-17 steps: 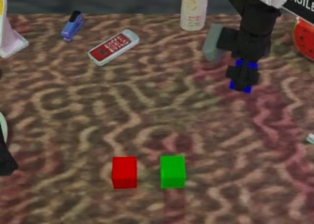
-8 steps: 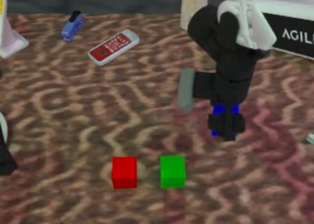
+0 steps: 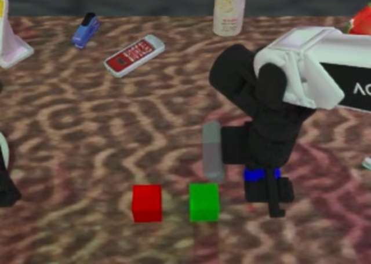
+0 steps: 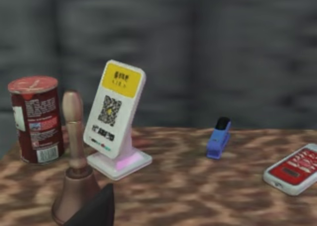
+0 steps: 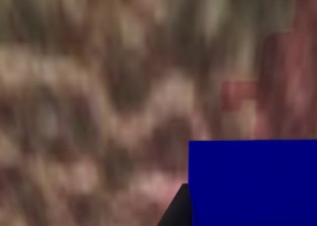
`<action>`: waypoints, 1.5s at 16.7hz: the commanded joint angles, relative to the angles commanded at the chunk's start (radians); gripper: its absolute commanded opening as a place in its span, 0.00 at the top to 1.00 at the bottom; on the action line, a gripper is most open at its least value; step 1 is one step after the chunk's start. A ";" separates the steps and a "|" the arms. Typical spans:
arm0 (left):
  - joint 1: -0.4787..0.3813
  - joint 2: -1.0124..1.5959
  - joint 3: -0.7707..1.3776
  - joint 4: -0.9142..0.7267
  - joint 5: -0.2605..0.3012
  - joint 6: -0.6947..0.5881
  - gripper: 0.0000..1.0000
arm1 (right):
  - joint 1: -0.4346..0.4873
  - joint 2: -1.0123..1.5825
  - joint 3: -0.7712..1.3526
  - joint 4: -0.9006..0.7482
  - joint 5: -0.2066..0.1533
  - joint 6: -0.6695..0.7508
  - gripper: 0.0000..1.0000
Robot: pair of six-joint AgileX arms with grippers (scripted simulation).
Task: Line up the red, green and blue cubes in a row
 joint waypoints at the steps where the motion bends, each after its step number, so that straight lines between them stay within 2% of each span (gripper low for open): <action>1: 0.000 0.000 0.000 0.000 0.000 0.000 0.00 | 0.000 0.000 0.000 0.000 0.000 0.000 1.00; 5: 0.000 0.000 0.000 0.000 0.000 0.000 0.00 | -0.004 0.010 -0.008 0.013 0.000 0.002 1.00; 12: 0.000 0.000 0.000 0.000 0.000 0.000 0.00 | -0.001 0.096 -0.141 0.240 0.000 0.002 1.00; 17: 0.000 0.000 0.000 0.000 0.000 0.000 0.00 | 0.000 0.105 -0.155 0.260 0.001 0.001 1.00; 25: 0.000 0.000 0.000 0.000 0.000 0.000 0.00 | 0.000 0.105 -0.155 0.260 0.001 0.001 0.40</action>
